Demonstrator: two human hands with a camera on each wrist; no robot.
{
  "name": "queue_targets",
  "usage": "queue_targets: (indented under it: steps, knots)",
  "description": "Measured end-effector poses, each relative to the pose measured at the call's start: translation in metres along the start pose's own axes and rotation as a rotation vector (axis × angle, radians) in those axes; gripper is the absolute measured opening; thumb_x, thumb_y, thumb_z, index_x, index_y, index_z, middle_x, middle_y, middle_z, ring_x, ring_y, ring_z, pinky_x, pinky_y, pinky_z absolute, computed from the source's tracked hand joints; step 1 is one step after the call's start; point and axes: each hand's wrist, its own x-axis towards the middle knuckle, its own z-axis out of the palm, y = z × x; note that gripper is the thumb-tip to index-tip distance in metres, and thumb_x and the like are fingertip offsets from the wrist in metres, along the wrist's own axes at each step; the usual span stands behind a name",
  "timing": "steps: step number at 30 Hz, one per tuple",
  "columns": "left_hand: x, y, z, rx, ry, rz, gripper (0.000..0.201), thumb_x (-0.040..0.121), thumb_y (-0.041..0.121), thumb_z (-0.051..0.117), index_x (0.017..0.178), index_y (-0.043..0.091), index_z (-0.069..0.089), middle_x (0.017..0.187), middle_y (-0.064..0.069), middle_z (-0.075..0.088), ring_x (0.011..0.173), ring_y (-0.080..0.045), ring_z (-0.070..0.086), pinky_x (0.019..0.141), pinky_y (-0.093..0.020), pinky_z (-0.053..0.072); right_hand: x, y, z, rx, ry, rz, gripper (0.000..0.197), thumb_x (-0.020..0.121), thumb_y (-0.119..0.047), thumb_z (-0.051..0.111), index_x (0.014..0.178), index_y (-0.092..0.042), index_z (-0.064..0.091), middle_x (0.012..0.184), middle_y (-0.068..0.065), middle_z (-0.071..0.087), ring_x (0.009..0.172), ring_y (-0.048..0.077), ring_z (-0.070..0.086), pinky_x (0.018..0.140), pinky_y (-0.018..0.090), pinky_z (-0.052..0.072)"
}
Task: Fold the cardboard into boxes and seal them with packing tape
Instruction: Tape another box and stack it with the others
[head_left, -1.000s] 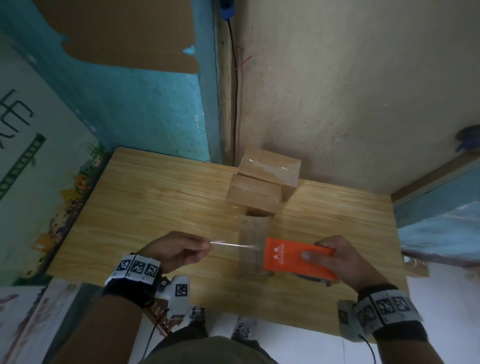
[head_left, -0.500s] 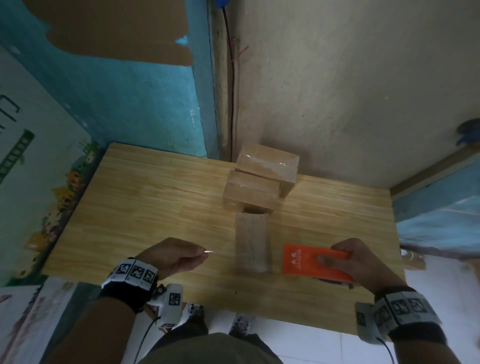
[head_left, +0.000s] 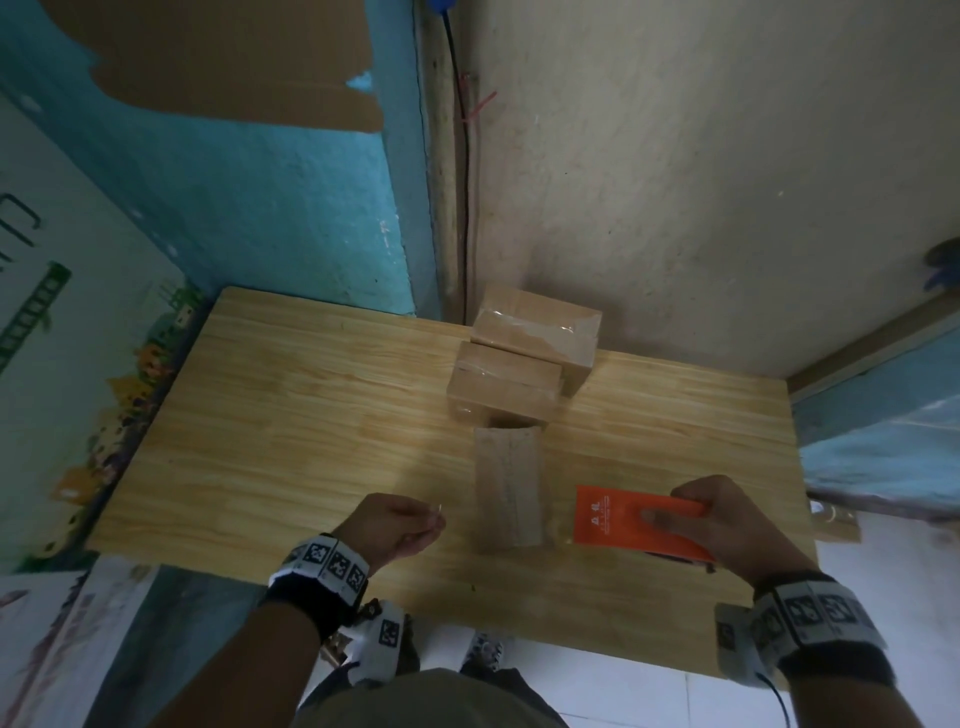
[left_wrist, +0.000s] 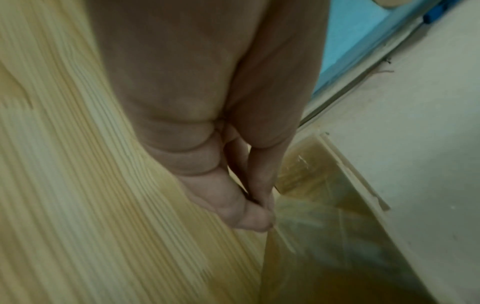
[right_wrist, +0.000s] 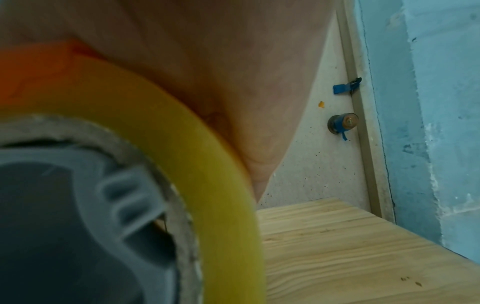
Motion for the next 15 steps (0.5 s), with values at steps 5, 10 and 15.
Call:
queue_targets:
  steps: [5,10,15]
  knots:
    - [0.01,-0.008,0.021,0.104,0.044,0.043,0.008,0.087,-0.014,0.072,0.094,-0.01,0.074,0.1,-0.032,0.074,0.086,-0.031,0.075,0.087,-0.041,0.063,0.01,0.008,0.008,-0.047,-0.027,-0.017,0.058,0.074,-0.064,0.085,0.07,-0.007,0.075,0.067,0.022,0.069,0.049,0.024,0.062,0.048,0.038,0.051]
    - [0.024,-0.015,0.037,0.282,0.058,0.033,0.019,0.079,-0.003,0.081,0.062,0.005,0.077,0.086,-0.032,0.072,0.091,-0.043,0.074,0.092,-0.051,0.06,0.019,0.01,0.017,-0.099,-0.058,-0.003,0.046,0.086,-0.051,0.084,0.071,-0.008,0.075,0.067,0.018,0.071,0.05,0.023,0.065,0.049,0.038,0.054]
    - [0.065,-0.033,0.04,0.532,0.042,0.055,0.019,0.065,0.008,0.074,0.068,-0.011,0.071,0.068,-0.028,0.065,0.075,-0.047,0.071,0.068,-0.041,0.052,0.021,0.006,0.019,-0.136,-0.066,0.009,0.042,0.088,-0.051,0.082,0.075,-0.011,0.077,0.069,0.012,0.073,0.052,0.026,0.068,0.051,0.035,0.055]
